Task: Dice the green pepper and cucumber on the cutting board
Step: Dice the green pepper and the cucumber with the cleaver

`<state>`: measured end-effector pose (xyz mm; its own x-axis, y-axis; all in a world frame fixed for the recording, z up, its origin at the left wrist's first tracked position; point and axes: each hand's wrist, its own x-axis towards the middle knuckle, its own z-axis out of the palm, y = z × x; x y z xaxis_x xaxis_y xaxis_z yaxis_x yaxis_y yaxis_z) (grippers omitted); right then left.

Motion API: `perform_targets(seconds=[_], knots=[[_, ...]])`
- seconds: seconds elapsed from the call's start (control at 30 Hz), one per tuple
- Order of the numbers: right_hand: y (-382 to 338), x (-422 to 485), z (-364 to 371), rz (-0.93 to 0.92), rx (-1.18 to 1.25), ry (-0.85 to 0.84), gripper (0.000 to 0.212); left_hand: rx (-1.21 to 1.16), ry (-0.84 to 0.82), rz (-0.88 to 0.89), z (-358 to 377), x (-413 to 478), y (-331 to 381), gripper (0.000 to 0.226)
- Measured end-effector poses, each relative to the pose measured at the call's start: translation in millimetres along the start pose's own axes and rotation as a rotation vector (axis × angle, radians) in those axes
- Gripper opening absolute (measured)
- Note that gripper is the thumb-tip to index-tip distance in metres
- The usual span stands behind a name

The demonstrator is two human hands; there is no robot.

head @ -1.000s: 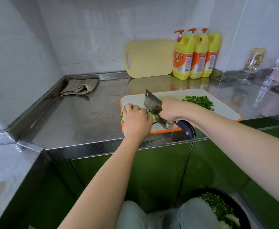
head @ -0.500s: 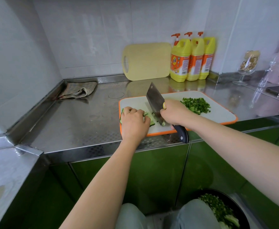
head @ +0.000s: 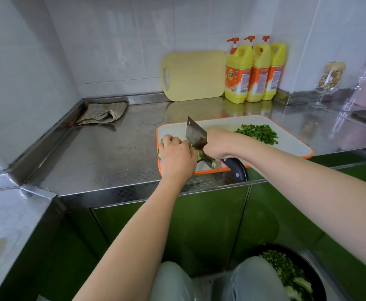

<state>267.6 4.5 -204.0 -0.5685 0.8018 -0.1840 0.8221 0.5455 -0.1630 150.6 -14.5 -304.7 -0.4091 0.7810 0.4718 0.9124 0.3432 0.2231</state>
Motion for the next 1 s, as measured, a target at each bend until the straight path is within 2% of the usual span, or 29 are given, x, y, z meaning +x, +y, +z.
perform_targets(seconds=[0.17,0.3,0.4,0.47,0.6,0.67,0.87,1.0], knots=[[-6.6,4.8,3.4,-0.001,-0.056,0.025,0.026,0.024,-0.048,0.023,-2.4,2.6,-1.7,0.042],[2.0,15.3,14.4,0.046,0.089,0.102,0.024,0.044,-0.114,0.059,-12.5,3.2,-7.3,0.044],[11.9,20.8,18.2,0.072,0.23,0.128,0.017,0.049,-0.145,0.128,-20.8,-5.4,-18.3,0.08],[17.3,23.6,21.4,0.076,0.296,0.146,0.015,0.031,-0.14,0.142,-23.0,-9.1,-22.5,0.089],[21.4,24.3,19.5,0.042,0.38,0.184,0.02,-0.06,-0.08,0.123,-21.0,-3.4,-21.9,0.049],[24.7,20.2,13.3,0.022,0.424,0.186,0.022,-0.111,-0.055,0.11,-18.8,-0.5,-17.6,0.037],[21.4,5.1,5.2,-0.021,0.306,0.151,0.014,-0.253,0.021,-0.005,-11.6,-0.8,-11.7,0.024],[17.7,2.7,6.8,-0.036,0.228,0.139,0.023,-0.295,0.06,-0.025,-9.8,-3.3,-13.4,0.02]])
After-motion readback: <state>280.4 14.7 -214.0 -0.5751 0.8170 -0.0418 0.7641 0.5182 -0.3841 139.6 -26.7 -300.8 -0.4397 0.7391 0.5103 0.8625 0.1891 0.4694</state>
